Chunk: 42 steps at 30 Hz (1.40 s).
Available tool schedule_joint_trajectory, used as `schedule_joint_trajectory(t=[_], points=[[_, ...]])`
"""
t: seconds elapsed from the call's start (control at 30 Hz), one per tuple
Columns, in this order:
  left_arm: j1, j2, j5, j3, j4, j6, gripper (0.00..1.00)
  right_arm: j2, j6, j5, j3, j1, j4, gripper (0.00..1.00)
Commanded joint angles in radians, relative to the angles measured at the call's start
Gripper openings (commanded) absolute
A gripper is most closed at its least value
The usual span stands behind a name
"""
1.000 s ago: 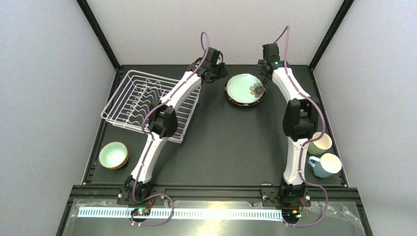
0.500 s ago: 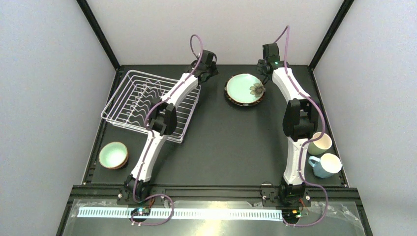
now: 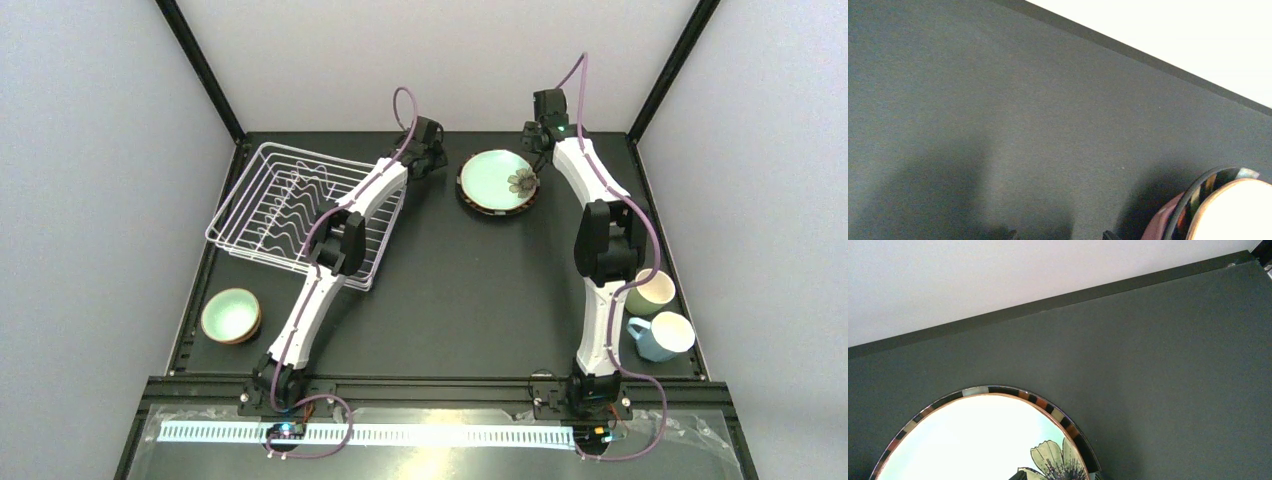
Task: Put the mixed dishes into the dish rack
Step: Move the plate to the corner of the board.
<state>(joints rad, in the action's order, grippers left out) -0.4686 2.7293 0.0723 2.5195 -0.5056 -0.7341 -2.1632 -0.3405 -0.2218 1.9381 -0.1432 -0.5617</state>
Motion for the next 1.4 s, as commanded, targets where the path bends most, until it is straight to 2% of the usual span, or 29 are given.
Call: schedule_joint_trajectory(t=[0.0,0.6,1.0,1.37], points=[[-0.008,0.049,-0.068,0.060,0.030,-0.007,0.94,-0.040,-0.004,0.001,0.021,0.006,0.011,0.78],[-0.040,0.099,-0.205,0.074,0.033,0.026,0.92,-0.117,-0.006,-0.045,0.066,0.056,0.014,0.78],[-0.067,0.101,-0.255,0.075,0.015,0.065,0.91,-0.353,0.021,0.022,0.410,0.084,-0.076,0.78],[-0.113,0.103,-0.279,0.076,0.006,0.084,0.91,-0.453,0.067,0.189,0.470,0.089,-0.061,0.78]])
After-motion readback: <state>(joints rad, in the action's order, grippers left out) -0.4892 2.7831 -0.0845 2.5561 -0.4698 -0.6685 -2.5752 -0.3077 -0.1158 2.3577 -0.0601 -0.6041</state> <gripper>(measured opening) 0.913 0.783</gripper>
